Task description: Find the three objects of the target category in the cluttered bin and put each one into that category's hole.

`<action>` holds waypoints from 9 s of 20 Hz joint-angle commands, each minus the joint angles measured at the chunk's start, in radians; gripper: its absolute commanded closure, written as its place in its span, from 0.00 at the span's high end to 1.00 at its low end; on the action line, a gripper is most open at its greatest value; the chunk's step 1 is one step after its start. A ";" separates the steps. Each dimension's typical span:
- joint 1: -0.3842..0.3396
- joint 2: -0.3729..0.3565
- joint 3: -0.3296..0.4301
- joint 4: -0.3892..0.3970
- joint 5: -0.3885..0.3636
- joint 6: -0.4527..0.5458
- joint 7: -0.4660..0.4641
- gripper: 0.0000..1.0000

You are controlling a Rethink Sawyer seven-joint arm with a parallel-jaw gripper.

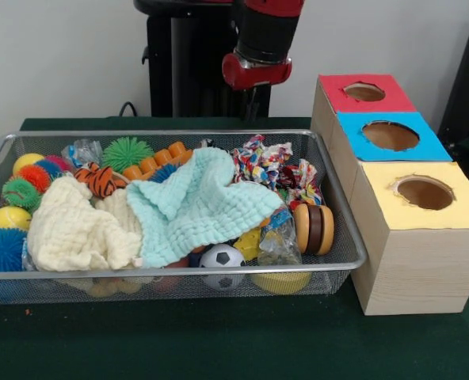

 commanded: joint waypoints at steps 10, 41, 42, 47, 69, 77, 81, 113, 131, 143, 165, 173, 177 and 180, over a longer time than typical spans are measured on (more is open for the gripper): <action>-0.093 -0.089 0.206 0.020 0.025 -0.037 0.099 1.00; 0.117 0.260 -0.148 -0.146 -0.072 -0.404 0.111 0.00; 0.108 0.256 -0.137 -0.144 -0.079 -0.408 0.109 0.00; 0.056 0.143 -0.057 -0.096 -0.088 -0.338 0.092 0.00; 0.185 -0.348 0.066 -0.027 0.422 0.159 0.290 0.00; 0.246 -0.295 -0.013 -0.095 0.488 0.115 0.301 0.00; 0.239 -0.204 -0.021 -0.124 0.505 0.010 0.290 0.00; 0.399 0.158 -0.121 -0.370 0.822 -0.185 0.284 0.00; 0.400 0.238 -0.150 -0.294 0.739 -0.170 0.175 1.00; 0.319 0.018 -0.052 -0.192 0.768 0.343 0.154 1.00; 0.176 -0.046 0.214 -0.106 0.794 -0.193 0.207 0.00; 0.293 -0.080 0.032 -0.223 0.801 -0.141 0.206 0.00; 0.343 -0.063 -0.061 -0.279 0.784 -0.063 0.195 0.00; 0.318 -0.017 -0.046 -0.232 0.731 -0.178 0.140 0.00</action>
